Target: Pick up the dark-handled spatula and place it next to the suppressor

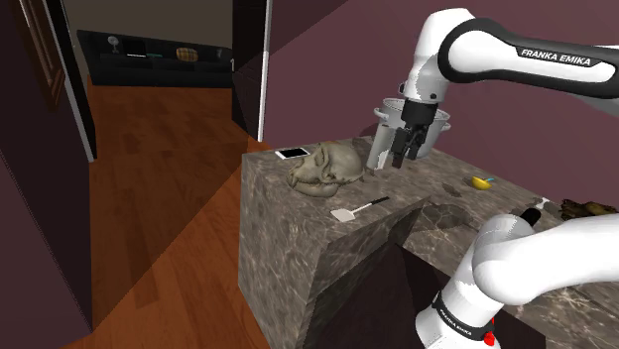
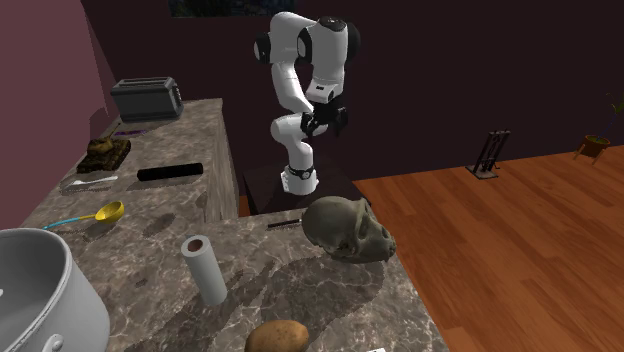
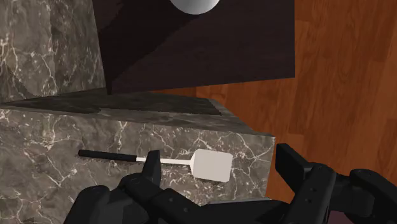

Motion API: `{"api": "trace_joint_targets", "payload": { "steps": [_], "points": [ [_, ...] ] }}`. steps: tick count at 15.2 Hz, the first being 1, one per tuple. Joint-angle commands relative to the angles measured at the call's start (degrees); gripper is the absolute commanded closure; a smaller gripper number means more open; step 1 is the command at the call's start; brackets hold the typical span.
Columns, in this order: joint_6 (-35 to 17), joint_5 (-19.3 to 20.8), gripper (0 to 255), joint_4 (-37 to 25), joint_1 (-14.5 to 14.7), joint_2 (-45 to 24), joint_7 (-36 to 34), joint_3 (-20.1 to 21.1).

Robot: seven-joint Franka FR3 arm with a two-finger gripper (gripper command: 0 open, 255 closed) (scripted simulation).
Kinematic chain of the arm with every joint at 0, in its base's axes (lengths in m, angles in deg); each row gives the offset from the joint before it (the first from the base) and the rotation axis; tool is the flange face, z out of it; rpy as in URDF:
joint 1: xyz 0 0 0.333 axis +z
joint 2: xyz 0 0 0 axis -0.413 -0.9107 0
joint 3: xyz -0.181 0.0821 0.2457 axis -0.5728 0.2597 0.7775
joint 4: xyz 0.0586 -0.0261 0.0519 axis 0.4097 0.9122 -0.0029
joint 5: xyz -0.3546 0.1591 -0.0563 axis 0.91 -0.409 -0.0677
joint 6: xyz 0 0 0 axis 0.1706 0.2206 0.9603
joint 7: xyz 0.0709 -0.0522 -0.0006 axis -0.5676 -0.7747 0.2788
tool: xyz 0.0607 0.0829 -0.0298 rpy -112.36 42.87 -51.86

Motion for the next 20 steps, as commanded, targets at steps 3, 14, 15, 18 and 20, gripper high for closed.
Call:
{"api": "trace_joint_targets", "payload": {
  "steps": [3,14,15,18,20],
  "points": [
    [-3.14,2.79,0,3.24,1.90,0.41,8.55,-2.97],
    [-25.12,17.43,0,13.67,12.38,-7.13,53.69,-21.49],
    [-27.47,18.42,0,13.99,13.52,-8.65,57.69,-23.28],
    [-34.78,20.59,0,14.45,17.33,-13.96,69.78,-28.65],
    [-38.58,21.36,0,14.41,19.92,-16.97,75.95,-31.77]
  ]
}}
